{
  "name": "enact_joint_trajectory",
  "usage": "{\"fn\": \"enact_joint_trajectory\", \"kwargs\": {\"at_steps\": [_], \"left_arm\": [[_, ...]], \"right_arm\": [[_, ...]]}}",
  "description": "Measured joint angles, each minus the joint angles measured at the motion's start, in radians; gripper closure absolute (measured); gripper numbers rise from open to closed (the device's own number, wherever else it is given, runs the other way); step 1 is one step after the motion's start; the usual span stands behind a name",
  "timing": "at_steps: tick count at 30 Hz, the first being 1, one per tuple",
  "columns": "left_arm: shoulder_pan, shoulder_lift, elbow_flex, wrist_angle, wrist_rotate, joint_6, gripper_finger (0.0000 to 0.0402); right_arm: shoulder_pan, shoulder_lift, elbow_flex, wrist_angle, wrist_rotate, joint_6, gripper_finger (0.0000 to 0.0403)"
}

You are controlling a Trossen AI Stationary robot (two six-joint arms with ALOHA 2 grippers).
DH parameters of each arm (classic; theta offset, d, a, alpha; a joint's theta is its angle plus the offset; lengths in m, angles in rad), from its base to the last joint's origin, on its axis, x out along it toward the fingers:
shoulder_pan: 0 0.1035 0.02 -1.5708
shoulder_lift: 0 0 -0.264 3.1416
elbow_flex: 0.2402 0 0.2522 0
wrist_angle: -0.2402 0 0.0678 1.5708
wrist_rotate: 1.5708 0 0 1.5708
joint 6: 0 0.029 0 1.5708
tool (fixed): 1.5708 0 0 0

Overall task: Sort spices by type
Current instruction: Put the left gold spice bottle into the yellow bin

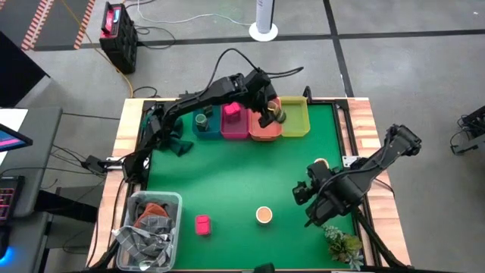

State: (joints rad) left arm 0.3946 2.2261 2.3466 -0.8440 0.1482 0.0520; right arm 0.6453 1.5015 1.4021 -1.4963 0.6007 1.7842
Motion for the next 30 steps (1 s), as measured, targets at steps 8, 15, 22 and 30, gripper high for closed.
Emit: {"fn": "enact_joint_trajectory", "kwargs": {"at_steps": [8,15,22,30], "left_arm": [[0.000,-0.025,0.007,-0.110,0.117,-0.034,0.0127],[0.014,-0.105,0.008,-0.184,0.117,-0.030,0.0127],[0.040,-0.161,0.008,-0.263,0.118,-0.039,0.0127],[0.026,-0.198,0.008,-0.349,0.118,-0.052,0.0127]], "right_arm": [[-0.074,-0.011,-0.023,-0.035,0.121,-0.042,0.0093],[-0.227,-0.029,-0.090,0.156,0.166,-0.278,0.0092],[-0.355,-0.110,-0.091,0.373,0.280,-0.675,0.0091],[-0.485,-0.135,-0.091,0.754,0.251,-1.296,0.0091]]}}
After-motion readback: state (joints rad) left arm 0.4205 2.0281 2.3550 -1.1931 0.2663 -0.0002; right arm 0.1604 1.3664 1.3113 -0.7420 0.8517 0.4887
